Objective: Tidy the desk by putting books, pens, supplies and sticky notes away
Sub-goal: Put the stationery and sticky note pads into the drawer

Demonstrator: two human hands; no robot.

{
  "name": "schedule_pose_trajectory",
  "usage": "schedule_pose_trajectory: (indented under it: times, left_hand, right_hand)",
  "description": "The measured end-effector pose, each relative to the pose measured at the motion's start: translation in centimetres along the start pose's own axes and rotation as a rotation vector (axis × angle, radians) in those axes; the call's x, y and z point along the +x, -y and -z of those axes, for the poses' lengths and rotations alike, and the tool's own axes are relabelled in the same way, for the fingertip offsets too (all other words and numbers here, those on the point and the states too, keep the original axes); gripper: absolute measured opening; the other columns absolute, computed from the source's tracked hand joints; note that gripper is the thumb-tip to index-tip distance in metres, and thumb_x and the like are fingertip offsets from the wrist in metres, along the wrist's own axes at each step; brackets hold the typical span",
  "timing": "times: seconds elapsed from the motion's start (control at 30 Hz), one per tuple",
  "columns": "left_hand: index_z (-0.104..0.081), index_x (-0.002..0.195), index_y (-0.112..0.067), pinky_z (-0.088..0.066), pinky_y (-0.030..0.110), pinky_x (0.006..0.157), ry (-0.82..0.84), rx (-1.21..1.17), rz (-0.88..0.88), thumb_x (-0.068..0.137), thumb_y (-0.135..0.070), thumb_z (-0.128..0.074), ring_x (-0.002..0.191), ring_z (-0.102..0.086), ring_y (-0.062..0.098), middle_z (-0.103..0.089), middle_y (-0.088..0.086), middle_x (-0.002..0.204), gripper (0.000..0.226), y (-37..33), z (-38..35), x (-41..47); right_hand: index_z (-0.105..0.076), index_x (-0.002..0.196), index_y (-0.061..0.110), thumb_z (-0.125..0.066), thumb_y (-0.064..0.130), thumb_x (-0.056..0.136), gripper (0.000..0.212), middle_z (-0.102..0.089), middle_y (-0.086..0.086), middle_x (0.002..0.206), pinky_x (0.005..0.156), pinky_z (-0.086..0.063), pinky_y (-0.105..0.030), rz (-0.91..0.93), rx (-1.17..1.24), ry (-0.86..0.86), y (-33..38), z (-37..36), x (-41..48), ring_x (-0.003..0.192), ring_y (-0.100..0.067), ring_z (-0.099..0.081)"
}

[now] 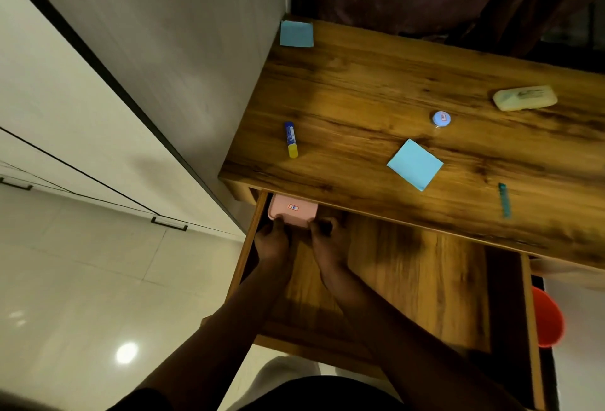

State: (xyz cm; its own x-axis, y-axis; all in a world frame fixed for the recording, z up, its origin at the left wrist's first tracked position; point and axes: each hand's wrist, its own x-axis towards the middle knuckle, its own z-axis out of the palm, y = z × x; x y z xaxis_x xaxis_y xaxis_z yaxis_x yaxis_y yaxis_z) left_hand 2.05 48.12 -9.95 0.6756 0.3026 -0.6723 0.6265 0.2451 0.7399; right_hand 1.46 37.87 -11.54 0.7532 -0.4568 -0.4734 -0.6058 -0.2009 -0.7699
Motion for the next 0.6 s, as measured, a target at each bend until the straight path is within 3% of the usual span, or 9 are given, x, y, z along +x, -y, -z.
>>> schedule_pose_trajectory:
  times: [0.13, 0.23, 0.4, 0.5, 0.6]
  left_hand:
    - [-0.062, 0.108, -0.023, -0.057, 0.04, 0.089, -0.006, -0.024, -0.001, 0.105, -0.027, -0.052, 0.103, -0.068, 0.021, -0.071, 0.003, 0.107, 0.012, 0.0, 0.0, 0.0]
    - [-0.062, 0.118, -0.019, -0.055, 0.033, 0.082, -0.011, -0.025, -0.015, 0.106, -0.027, -0.049, 0.104, -0.067, 0.02, -0.07, 0.002, 0.108, 0.02, 0.0, 0.1, -0.1]
    - [-0.066, 0.117, -0.018, -0.055, 0.046, 0.095, -0.008, -0.061, 0.003, 0.102, -0.028, -0.053, 0.106, -0.068, 0.027, -0.073, 0.005, 0.108, 0.022, 0.3, 0.2, -0.7]
    - [-0.064, 0.119, -0.013, -0.058, 0.044, 0.087, 0.025, -0.064, 0.083, 0.1, -0.028, -0.054, 0.105, -0.068, 0.034, -0.071, 0.012, 0.11, 0.026, 1.0, 0.0, -2.4]
    - [-0.061, 0.122, -0.011, -0.057, 0.042, 0.086, 0.069, -0.02, 0.158, 0.102, -0.022, -0.053, 0.105, -0.065, 0.03, -0.066, 0.012, 0.114, 0.025, 1.7, -0.8, -4.7]
  right_hand:
    - [-0.067, 0.113, 0.02, -0.069, 0.038, 0.095, 0.025, -0.069, -0.002, 0.117, 0.081, -0.059, -0.037, 0.004, -0.022, 0.002, 0.0, -0.1, 0.0, 0.106, -0.02, -0.067]
    - [-0.066, 0.119, 0.021, -0.067, 0.041, 0.096, 0.03, -0.066, -0.002, 0.123, 0.084, -0.057, -0.037, 0.002, -0.022, 0.033, 0.1, 0.4, -0.1, 0.113, -0.022, -0.063]
    - [-0.063, 0.13, 0.02, -0.064, 0.045, 0.097, 0.041, -0.063, -0.003, 0.126, 0.079, -0.047, -0.029, -0.023, -0.01, 0.07, 0.1, 1.9, -0.3, 0.114, -0.023, -0.061]
    - [-0.068, 0.119, 0.019, -0.067, 0.042, 0.096, 0.033, -0.067, 0.001, 0.117, 0.073, -0.051, -0.029, -0.016, 0.078, 0.049, -0.4, 3.4, -0.5, 0.107, -0.019, -0.064]
    - [-0.07, 0.101, 0.026, -0.069, 0.045, 0.093, 0.021, -0.071, 0.003, 0.107, 0.069, -0.052, -0.026, 0.006, 0.15, 0.057, -1.1, 5.7, -1.0, 0.096, -0.014, -0.067]
